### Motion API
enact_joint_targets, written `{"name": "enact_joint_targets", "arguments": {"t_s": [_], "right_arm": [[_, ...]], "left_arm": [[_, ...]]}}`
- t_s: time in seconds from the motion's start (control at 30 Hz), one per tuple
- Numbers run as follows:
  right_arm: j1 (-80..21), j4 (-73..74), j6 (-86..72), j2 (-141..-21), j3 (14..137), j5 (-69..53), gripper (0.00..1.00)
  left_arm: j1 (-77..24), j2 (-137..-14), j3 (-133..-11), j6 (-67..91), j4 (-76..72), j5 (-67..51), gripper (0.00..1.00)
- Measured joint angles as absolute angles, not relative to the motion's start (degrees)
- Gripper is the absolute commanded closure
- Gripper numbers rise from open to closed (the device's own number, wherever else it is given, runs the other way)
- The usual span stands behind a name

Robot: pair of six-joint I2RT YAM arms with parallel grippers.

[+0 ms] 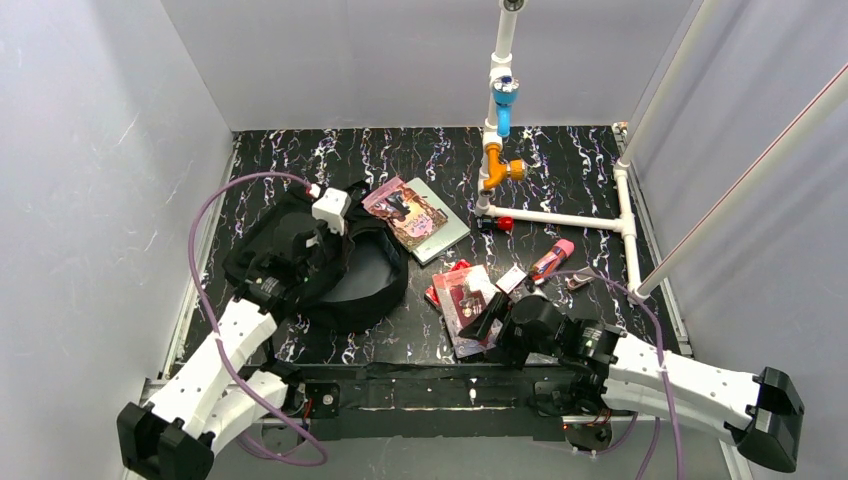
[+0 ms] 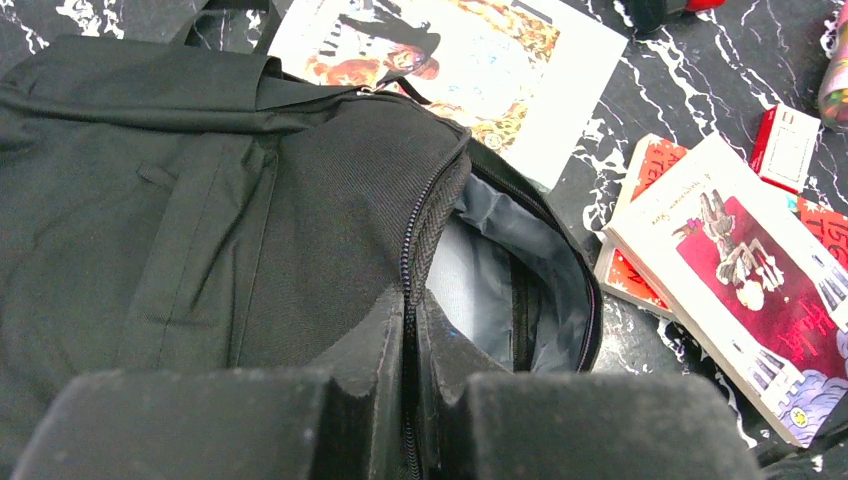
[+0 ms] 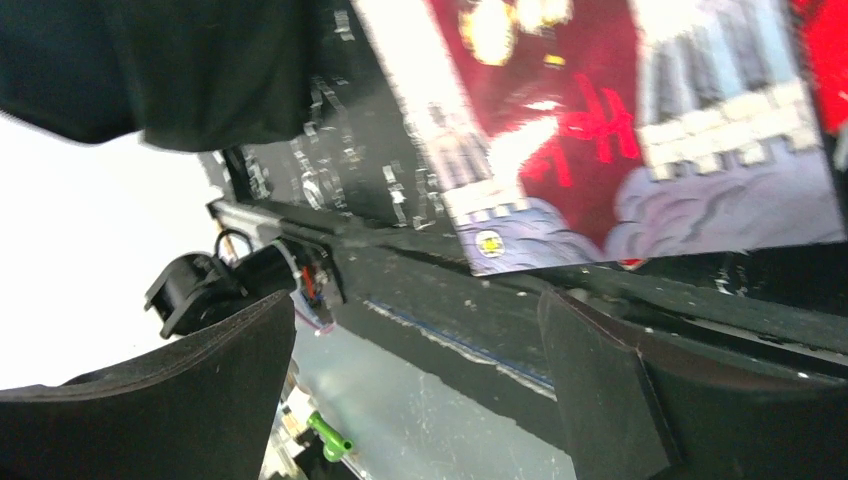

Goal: Pack the student bag
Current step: Pick up the book from the center of the board.

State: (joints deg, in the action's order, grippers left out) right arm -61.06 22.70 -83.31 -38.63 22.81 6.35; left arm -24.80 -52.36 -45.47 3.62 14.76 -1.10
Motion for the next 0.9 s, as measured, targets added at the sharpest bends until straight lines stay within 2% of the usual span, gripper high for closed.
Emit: {"name": "enact_joint_targets", "arguments": {"t_s": [0.27,0.43,0.47,0.57,0.6,0.77,0.9], "right_arm": [[-66.48,20.51,-94.39,-36.99,14.63,13.56,0.03],[-66.50,6.33,-100.73,-34.89,6.24,15.86,0.08],[-66.52,4.19,-101.62,-34.72,5.19,16.23,0.13],[-66.57,2.13,-102.52,-34.39,4.29,17.32,0.36],[-66.59,2.00,-102.67,-34.09,4.12,17.74,0.38],[-66.67,6.24,-103.68,-30.20,3.97,21.21,0.34],[-66.81,15.57,-104.16,-20.10,4.38,26.57,0.32]], "left_arm": [[-24.73,-43.35,-39.09,1.76,10.33,-1.48,1.00],[-24.62,-42.33,-39.05,1.50,9.08,-1.52,1.00],[-24.58,-42.37,-39.05,1.48,9.06,-1.54,1.00],[-24.58,-42.54,-39.05,1.50,9.04,-1.78,1.00],[-24.58,-42.63,-39.05,1.50,9.04,-1.93,1.00],[-24.58,-43.05,-39.05,1.52,9.04,-2.61,1.00],[-24.58,-43.31,-39.05,1.54,9.02,-2.85,1.00]]}}
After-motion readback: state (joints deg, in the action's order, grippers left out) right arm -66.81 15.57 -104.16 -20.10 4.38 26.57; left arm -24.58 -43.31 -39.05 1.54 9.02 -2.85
